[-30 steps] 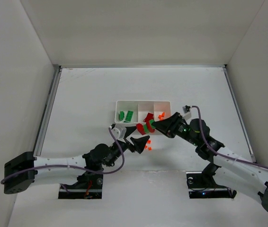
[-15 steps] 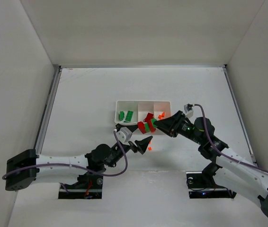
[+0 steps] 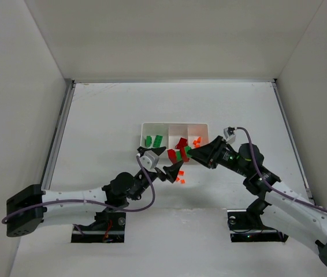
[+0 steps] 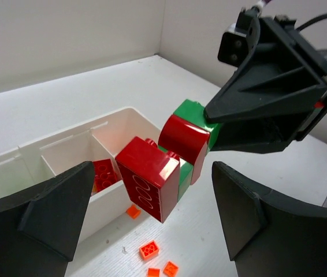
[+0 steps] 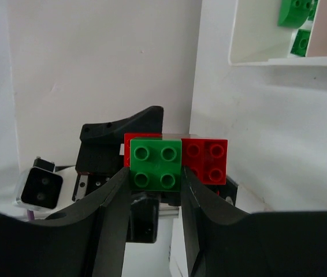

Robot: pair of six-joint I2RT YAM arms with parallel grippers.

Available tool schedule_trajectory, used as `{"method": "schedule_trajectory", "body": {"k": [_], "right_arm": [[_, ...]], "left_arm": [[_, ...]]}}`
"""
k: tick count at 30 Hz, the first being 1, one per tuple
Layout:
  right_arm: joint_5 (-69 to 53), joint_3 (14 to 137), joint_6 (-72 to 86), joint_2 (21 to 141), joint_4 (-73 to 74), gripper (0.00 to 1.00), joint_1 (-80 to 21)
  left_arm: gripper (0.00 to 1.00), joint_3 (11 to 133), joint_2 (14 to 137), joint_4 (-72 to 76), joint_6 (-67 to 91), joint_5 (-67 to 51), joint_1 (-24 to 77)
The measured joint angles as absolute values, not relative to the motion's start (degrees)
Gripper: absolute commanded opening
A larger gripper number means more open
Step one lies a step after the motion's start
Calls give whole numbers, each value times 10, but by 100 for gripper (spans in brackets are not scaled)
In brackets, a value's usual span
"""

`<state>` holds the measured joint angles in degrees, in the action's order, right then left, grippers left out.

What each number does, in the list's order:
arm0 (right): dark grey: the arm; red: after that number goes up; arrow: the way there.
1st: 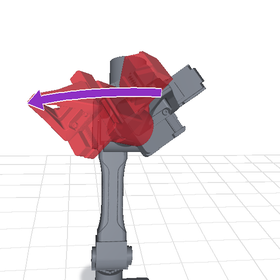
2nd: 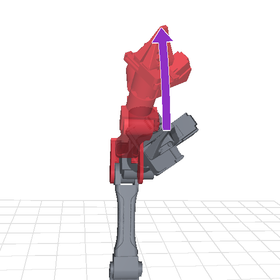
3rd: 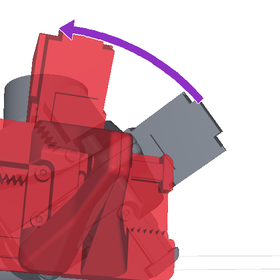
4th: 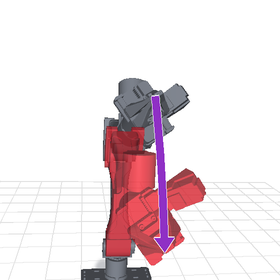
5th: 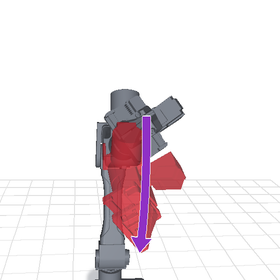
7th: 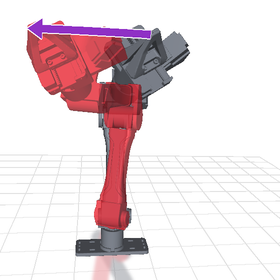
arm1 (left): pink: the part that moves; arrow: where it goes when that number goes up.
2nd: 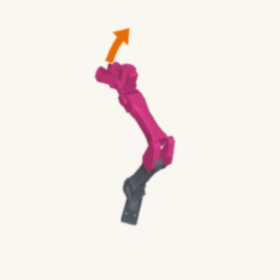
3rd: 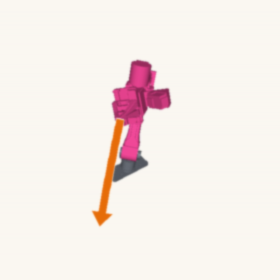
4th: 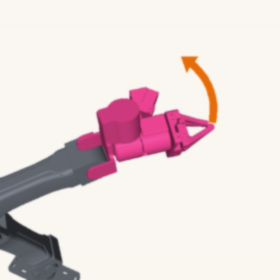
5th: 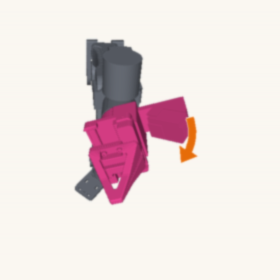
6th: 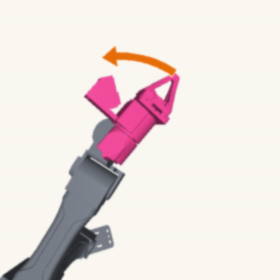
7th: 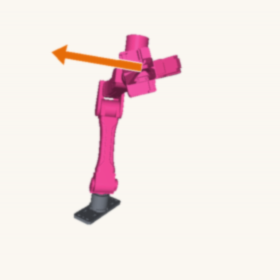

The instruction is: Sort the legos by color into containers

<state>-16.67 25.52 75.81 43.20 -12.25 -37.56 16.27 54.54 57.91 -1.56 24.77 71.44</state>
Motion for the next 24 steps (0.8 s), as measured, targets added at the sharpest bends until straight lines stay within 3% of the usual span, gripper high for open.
{"method": "schedule_trajectory", "body": {"k": [7, 24], "right_arm": [[-173, 258, 753, 431, -121, 20, -376], [-207, 292, 745, 420, -110, 22, -376]], "left_arm": [[83, 163, 493, 558, -15, 246, 715], [83, 168, 529, 524, -19, 211, 723]]}}
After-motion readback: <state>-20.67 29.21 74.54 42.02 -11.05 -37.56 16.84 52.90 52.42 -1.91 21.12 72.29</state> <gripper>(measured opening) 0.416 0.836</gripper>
